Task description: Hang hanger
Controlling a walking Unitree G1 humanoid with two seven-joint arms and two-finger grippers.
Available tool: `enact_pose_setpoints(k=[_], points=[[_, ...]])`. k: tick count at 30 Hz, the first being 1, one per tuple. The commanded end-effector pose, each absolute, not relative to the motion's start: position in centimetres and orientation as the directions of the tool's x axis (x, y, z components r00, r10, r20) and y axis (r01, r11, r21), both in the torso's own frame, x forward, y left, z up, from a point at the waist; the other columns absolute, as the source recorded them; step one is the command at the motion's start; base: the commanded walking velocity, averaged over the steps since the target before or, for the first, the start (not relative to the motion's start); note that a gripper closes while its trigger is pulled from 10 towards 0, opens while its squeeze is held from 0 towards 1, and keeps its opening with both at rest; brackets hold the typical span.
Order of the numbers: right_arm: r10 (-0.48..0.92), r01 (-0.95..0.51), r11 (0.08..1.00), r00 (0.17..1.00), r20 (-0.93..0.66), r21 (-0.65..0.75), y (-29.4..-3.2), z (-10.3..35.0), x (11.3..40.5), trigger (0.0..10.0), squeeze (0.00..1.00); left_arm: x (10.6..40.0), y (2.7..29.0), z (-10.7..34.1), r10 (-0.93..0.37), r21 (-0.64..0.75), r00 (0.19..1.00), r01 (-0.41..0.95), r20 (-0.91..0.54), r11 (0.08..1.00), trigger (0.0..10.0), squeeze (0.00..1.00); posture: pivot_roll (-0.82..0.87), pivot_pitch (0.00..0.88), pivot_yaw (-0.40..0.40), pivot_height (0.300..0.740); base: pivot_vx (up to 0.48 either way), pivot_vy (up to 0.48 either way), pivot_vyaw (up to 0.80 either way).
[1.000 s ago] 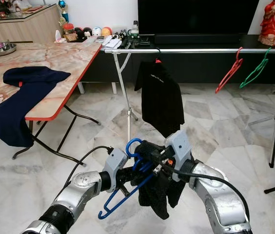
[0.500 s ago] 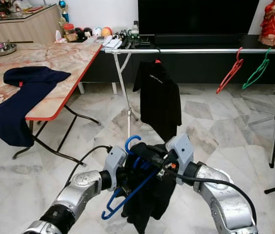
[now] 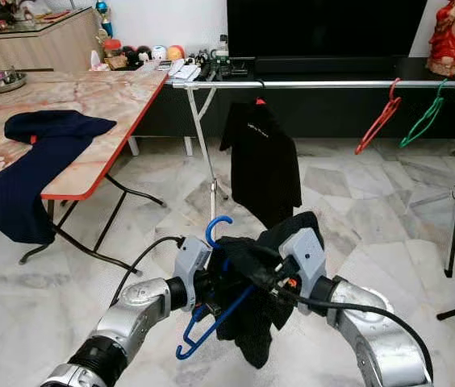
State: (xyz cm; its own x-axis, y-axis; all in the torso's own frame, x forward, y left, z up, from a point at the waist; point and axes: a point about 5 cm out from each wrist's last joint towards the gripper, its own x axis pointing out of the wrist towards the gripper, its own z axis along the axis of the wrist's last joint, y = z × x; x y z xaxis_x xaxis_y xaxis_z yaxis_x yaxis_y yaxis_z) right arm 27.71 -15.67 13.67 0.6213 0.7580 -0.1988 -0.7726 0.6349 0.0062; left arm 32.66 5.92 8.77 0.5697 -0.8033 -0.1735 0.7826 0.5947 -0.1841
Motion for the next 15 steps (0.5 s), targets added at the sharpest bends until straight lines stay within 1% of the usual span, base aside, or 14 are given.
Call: enact_pose_setpoints(k=[1,7,11,15], points=[[0.768,-0.789,0.615,0.603,-0.214,-0.016,-15.6,13.9,27.1,10.0,1.0,33.3,6.1,10.2,-0.795,-0.162,0.594,0.779,-0.118,0.606,10.0,0.0,-0.06,0.045,0.022,0.74,0.0,0.0,0.0],[0.758,-0.786,0.618,0.602,-0.252,-0.017,-16.3,13.5,26.3,10.0,1.0,33.3,6.1,10.1,-0.788,-0.16,0.603,0.772,-0.122,0.615,10.0,0.0,-0.06,0.038,0.022,0.74,0.0,0.0,0.0],[0.753,-0.789,0.615,0.589,-0.294,-0.008,-17.1,12.9,25.3,10.0,1.0,33.5,6.2,10.2,-0.773,-0.159,0.624,0.756,-0.118,0.634,10.0,0.0,-0.06,0.039,0.019,0.74,0.0,0.0,0.0],[0.75,-0.79,0.613,0.585,-0.309,-0.007,-17.4,12.7,24.9,10.0,1.0,33.6,6.2,10.2,-0.77,-0.159,0.627,0.753,-0.118,0.638,10.0,0.0,-0.07,0.042,0.018,0.74,0.0,0.0,0.0]])
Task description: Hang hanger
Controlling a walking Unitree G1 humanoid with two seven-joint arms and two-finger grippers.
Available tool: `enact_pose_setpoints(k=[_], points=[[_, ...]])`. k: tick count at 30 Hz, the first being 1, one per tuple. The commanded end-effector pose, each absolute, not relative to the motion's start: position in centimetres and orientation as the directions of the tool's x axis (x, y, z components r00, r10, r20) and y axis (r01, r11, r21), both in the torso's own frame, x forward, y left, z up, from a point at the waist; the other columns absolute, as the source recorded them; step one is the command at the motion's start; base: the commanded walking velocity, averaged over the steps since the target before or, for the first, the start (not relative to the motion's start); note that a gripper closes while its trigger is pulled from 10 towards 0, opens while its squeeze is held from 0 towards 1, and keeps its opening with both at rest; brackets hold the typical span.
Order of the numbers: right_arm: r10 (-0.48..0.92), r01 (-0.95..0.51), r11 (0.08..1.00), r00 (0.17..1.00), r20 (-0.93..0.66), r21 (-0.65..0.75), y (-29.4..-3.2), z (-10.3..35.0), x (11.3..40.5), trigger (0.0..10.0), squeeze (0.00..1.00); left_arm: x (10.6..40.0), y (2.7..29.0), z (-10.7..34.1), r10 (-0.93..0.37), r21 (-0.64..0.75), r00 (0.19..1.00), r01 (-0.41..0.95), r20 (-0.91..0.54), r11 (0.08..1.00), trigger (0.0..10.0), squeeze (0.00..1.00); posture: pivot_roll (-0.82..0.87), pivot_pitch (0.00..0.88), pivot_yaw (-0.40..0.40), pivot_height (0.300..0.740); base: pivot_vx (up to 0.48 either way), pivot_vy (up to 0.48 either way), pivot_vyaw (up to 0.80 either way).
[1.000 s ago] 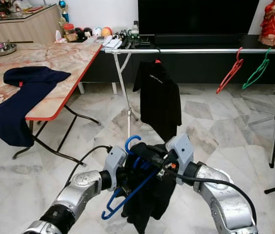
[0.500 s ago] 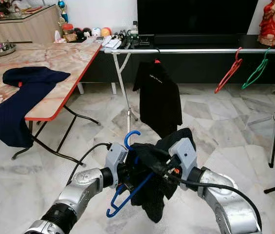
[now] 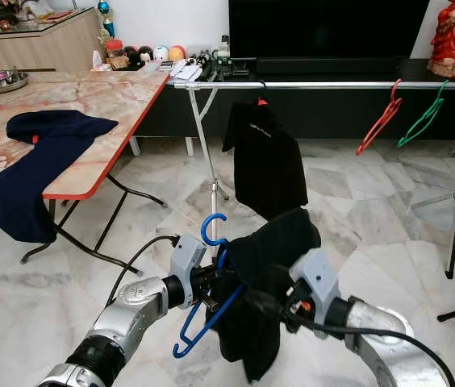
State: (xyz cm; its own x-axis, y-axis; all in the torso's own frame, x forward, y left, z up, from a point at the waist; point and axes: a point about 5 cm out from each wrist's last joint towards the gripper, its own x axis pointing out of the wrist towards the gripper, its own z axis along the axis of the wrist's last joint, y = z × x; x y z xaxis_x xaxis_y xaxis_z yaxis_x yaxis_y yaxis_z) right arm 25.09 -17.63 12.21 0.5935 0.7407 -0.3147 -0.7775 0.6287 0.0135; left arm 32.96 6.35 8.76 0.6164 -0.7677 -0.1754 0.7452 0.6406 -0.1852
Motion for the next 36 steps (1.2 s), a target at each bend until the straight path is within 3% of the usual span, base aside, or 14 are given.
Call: enact_pose_setpoints(k=[1,6,9,11,12,13,14,16,19,24,28,30,33,36], points=[[0.747,-0.788,0.615,0.587,-0.312,-0.008,-17.5,12.7,24.9,10.0,1.0,33.6,6.2,10.2,-0.769,-0.159,0.628,0.752,-0.118,0.639,10.0,0.0,-0.07,0.044,0.019,0.74,0.0,0.0,0.0],[0.719,-0.75,0.66,0.646,-0.258,-0.041,-18.2,13.8,25.4,10.0,1.0,33.6,6.3,10.2,-0.767,-0.158,0.63,0.751,-0.118,0.641,10.0,0.0,-0.07,0.046,0.019,0.74,0.0,0.0,0.0],[0.63,-0.646,0.757,0.761,-0.155,-0.094,-19.5,15.6,27.0,10.0,1.0,33.5,6.4,10.1,-0.772,-0.149,0.623,0.758,-0.125,0.636,10.0,0.0,-0.07,0.049,0.021,0.74,0.0,0.0,0.0],[0.63,-0.646,0.757,0.761,-0.155,-0.094,-19.5,15.6,27.0,10.0,1.0,33.5,6.4,10.1,-0.772,-0.149,0.623,0.758,-0.125,0.636,10.0,0.0,-0.07,0.049,0.021,0.74,0.0,0.0,0.0],[0.562,-0.57,0.817,0.821,-0.098,-0.091,-20.6,16.7,28.0,10.0,1.0,33.4,6.6,9.9,-0.777,-0.142,0.614,0.764,-0.135,0.629,10.0,0.0,-0.07,0.048,0.022,0.74,0.0,0.0,0.0],[0.562,-0.57,0.817,0.821,-0.098,-0.091,-20.6,16.7,28.0,10.0,1.0,33.4,6.6,9.9,-0.777,-0.142,0.614,0.764,-0.135,0.629,10.0,0.0,-0.07,0.048,0.022,0.74,0.0,0.0,0.0],[0.467,-0.467,0.877,0.884,-0.03,-0.109,-22.7,18.7,29.3,10.0,1.0,32.9,6.9,9.3,-0.802,-0.117,0.572,0.796,-0.171,0.593,10.0,0.0,-0.08,0.047,0.026,0.74,0.0,0.0,0.0],[0.47,-0.47,0.873,0.882,-0.036,-0.132,-23.2,19.2,29.4,10.0,1.0,32.5,7.1,8.9,-0.817,-0.104,0.544,0.816,-0.194,0.568,10.0,0.0,-0.08,0.046,0.027,0.74,0.0,0.0,0.0],[0.63,-0.646,0.728,0.762,-0.149,-0.228,-22.8,19.0,28.6,10.0,1.0,31.3,7.4,8.1,-0.867,-0.085,0.432,0.882,-0.248,0.463,10.0,0.0,-0.08,0.044,0.03,0.74,0.0,0.0,0.0],[0.722,-0.764,0.606,0.645,-0.251,-0.219,-23.3,19.2,28.4,10.0,1.0,29.9,7.8,7.6,-0.913,-0.111,0.291,0.936,-0.285,0.333,10.0,0.0,-0.09,0.038,0.034,0.74,0.0,0.0,0.0],[0.796,-0.9,0.409,0.434,-0.422,-0.152,-23.2,18.0,27.4,10.0,1.0,28.6,7.8,7.7,-0.937,-0.13,0.116,0.977,-0.329,0.167,10.0,0.0,-0.09,0.026,0.039,0.74,0.0,0.0,0.0],[0.802,-0.91,0.393,0.41,-0.435,-0.134,-23.2,17.7,27.4,10.0,1.0,28.5,7.8,7.8,-0.939,-0.13,0.097,0.981,-0.33,0.147,10.0,0.0,-0.09,0.023,0.039,0.74,0.0,0.0,0.0],[0.796,-0.944,0.326,0.304,-0.524,-0.052,-23.7,15.6,27.2,10.0,1.0,28.1,7.0,8.6,-0.943,-0.124,0.005,0.991,-0.332,0.049,10.0,0.0,-0.08,0.007,0.036,0.74,0.0,0.0,0.0],[0.791,-0.951,0.308,0.277,-0.545,-0.036,-23.7,15.0,27.2,10.0,1.0,28.0,6.8,8.8,-0.941,-0.118,-0.013,0.993,-0.338,0.028,10.0,0.0,-0.08,0.003,0.034,0.74,0.0,0.0,0.0]])
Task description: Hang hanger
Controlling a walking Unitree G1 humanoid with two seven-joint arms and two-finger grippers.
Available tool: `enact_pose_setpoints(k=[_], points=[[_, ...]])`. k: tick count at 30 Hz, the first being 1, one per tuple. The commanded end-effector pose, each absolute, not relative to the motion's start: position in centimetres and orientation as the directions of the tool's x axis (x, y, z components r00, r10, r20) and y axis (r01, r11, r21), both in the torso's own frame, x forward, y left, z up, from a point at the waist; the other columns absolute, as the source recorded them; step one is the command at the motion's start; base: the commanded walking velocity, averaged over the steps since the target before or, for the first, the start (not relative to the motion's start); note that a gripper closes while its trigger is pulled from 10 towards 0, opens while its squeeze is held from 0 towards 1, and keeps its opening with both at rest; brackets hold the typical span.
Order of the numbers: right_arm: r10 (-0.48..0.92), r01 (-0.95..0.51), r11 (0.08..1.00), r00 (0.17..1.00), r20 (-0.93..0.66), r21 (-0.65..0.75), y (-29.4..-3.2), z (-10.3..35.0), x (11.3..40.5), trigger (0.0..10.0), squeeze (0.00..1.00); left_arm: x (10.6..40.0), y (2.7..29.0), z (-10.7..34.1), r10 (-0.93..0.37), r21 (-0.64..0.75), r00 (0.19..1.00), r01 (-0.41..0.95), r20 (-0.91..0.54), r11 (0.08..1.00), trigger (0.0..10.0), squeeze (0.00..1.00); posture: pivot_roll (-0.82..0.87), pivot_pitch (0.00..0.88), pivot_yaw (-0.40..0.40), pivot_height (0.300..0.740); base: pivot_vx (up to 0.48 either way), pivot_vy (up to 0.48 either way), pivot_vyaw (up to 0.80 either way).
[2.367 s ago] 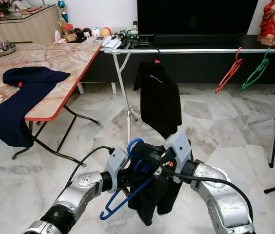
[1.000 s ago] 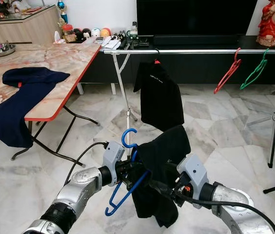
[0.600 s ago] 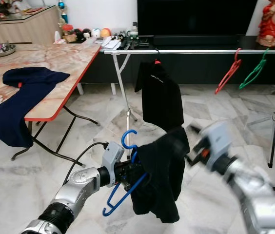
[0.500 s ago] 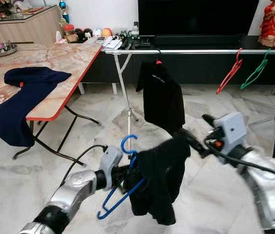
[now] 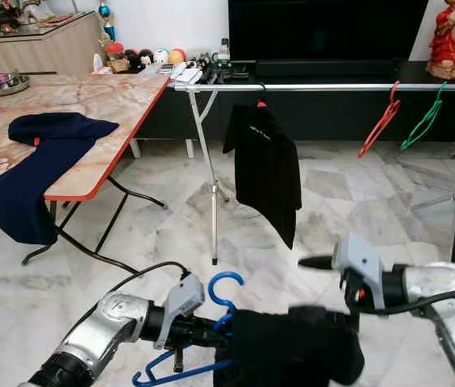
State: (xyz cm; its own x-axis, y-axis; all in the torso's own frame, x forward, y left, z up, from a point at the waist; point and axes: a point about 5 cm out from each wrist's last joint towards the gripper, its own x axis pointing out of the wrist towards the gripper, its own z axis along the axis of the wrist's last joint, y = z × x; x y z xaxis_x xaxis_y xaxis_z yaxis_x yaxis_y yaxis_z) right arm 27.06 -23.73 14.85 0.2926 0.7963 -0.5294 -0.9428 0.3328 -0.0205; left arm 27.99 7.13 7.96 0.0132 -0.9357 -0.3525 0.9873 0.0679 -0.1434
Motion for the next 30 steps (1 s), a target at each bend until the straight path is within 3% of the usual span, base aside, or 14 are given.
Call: enact_pose_setpoints(k=[1,13,14,15,16,18,27,30], points=[[0.804,-0.957,0.289,0.248,-0.541,-0.008,-23.6,14.7,27.3,10.0,1.0,28.0,6.7,9.0,-0.938,-0.111,-0.024,0.994,-0.345,0.016,10.0,0.0,-0.07,0.002,0.032,0.74,0.0,0.0,0.0],[0.83,-0.98,0.178,0.103,-0.548,0.085,-22.7,13.1,27.1,10.0,1.0,27.8,6.2,10.1,-0.926,-0.081,-0.089,0.995,-0.368,-0.063,10.0,0.0,-0.05,0.0,0.011,0.74,0.0,0.0,0.0],[0.813,-0.98,0.182,0.103,-0.573,0.082,-22.7,12.6,27.3,10.0,0.07,27.8,6.1,10.1,-0.922,-0.078,-0.092,0.995,-0.376,-0.068,10.0,0.0,-0.05,0.0,0.009,0.74,0.0,0.0,0.0],[0.805,-0.98,0.183,0.103,-0.584,0.081,-22.8,12.4,27.4,10.0,0.07,27.8,6.1,10.0,-0.921,-0.077,-0.093,0.995,-0.379,-0.068,10.0,0.0,-0.05,0.0,0.009,0.74,0.0,0.0,0.0],[0.794,-0.98,0.18,0.095,-0.601,0.083,-22.9,12.1,27.5,10.0,0.0,27.8,6.1,10.0,-0.92,-0.077,-0.093,0.995,-0.382,-0.068,10.0,0.0,-0.05,0.0,0.004,0.74,0.0,0.0,0.0],[0.771,-0.984,0.155,0.065,-0.634,0.088,-23.0,11.6,27.3,10.0,0.0,27.8,6.0,10.1,-0.915,-0.071,-0.097,0.995,-0.392,-0.075,10.0,0.0,-0.04,0.001,-0.003,0.74,0.0,0.0,0.0],[0.797,-0.987,0.157,0.1,-0.595,0.045,-21.8,11.2,28.4,10.0,0.0,27.7,5.3,10.5,-0.916,-0.058,-0.099,0.995,-0.388,-0.083,10.0,0.0,-0.04,0.003,-0.007,0.74,0.0,0.0,0.0],[0.813,-0.992,0.115,0.06,-0.579,0.059,-21.1,11.2,28.2,10.0,0.0,27.8,5.2,10.5,-0.915,-0.053,-0.098,0.995,-0.391,-0.084,10.0,0.0,-0.04,0.004,-0.006,0.74,0.0,0.0,0.0]])
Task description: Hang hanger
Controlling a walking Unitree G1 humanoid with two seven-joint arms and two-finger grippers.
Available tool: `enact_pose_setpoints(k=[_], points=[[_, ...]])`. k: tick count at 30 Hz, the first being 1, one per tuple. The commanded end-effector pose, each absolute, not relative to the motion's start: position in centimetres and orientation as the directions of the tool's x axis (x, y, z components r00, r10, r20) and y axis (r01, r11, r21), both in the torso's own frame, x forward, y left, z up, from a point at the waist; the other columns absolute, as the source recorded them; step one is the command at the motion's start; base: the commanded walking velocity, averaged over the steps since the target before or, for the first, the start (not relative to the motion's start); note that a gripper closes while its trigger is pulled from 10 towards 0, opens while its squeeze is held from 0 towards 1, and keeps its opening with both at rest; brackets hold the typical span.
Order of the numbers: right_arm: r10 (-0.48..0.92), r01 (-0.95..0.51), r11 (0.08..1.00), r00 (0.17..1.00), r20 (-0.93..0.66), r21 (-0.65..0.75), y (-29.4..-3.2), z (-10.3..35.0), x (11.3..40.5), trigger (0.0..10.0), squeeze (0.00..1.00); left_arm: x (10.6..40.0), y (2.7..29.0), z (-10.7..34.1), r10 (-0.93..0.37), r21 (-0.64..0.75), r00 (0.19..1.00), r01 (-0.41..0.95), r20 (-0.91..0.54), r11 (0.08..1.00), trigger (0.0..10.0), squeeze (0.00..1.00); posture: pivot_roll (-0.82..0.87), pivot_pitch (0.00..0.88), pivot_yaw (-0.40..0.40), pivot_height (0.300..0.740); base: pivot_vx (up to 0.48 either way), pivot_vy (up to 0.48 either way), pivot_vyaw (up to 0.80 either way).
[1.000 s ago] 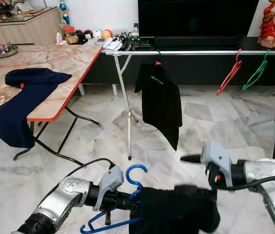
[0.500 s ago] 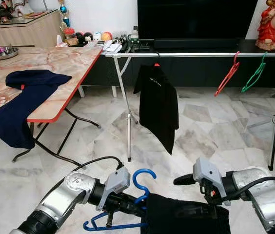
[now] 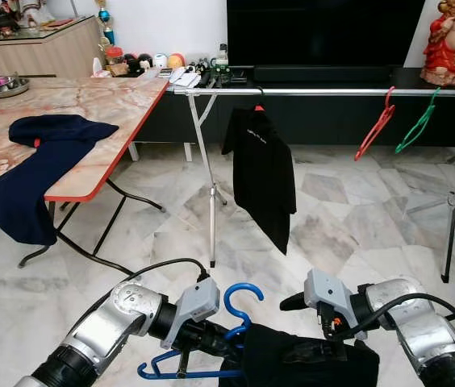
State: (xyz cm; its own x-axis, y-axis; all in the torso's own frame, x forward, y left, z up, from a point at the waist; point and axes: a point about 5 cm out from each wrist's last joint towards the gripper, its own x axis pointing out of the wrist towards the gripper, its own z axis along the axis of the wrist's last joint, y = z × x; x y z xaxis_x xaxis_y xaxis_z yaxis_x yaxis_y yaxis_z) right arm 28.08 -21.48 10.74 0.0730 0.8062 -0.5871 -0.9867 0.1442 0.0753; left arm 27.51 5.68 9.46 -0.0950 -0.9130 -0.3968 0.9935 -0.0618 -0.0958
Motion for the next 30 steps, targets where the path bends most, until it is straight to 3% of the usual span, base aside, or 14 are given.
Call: enact_pose_setpoints(k=[1,6,15,16,17,18,30], points=[[0.817,-0.992,0.108,0.054,-0.573,0.06,-21.0,11.2,28.2,10.0,0.0,27.8,5.2,10.5,-0.915,-0.052,-0.097,0.995,-0.392,-0.083,10.0,0.0,-0.04,0.004,-0.006,0.74,0.0,0.0,0.0],[0.822,-0.995,0.079,0.026,-0.568,0.068,-20.6,11.0,28.2,10.0,0.0,27.9,5.2,10.5,-0.914,-0.049,-0.089,0.996,-0.396,-0.076,10.0,0.0,-0.04,0.01,-0.002,0.74,0.0,0.0,0.0],[0.828,-0.994,0.099,0.051,-0.558,0.056,-19.8,9.5,27.8,10.0,0.0,28.0,4.8,10.6,-0.917,-0.048,-0.079,0.997,-0.391,-0.066,10.0,0.0,-0.04,0.015,-0.002,0.74,0.0,0.0,0.0],[0.831,-0.993,0.1,0.05,-0.553,0.06,-19.7,9.5,27.8,7.8,0.0,28.0,4.8,10.6,-0.917,-0.048,-0.08,0.997,-0.391,-0.067,10.0,0.0,-0.04,0.015,-0.002,0.74,0.0,0.0,0.0],[0.831,-0.993,0.1,0.05,-0.553,0.06,-19.7,9.5,27.8,7.8,0.0,28.0,4.8,10.6,-0.917,-0.048,-0.08,0.997,-0.391,-0.067,10.0,0.0,-0.04,0.015,-0.002,0.74,0.0,0.0,0.0],[0.839,-0.992,0.101,0.047,-0.542,0.07,-19.7,9.4,27.7,0.0,0.0,28.0,4.8,10.6,-0.917,-0.049,-0.081,0.997,-0.391,-0.067,10.0,0.0,-0.04,0.018,0.0,0.74,0.0,0.0,0.0],[0.835,-0.991,0.115,0.058,-0.548,0.069,-19.8,8.9,27.4,0.0,0.0,28.0,4.7,10.8,-0.917,-0.051,-0.082,0.996,-0.391,-0.067,10.0,0.0,-0.04,0.021,0.003,0.74,0.0,0.0,0.0]])
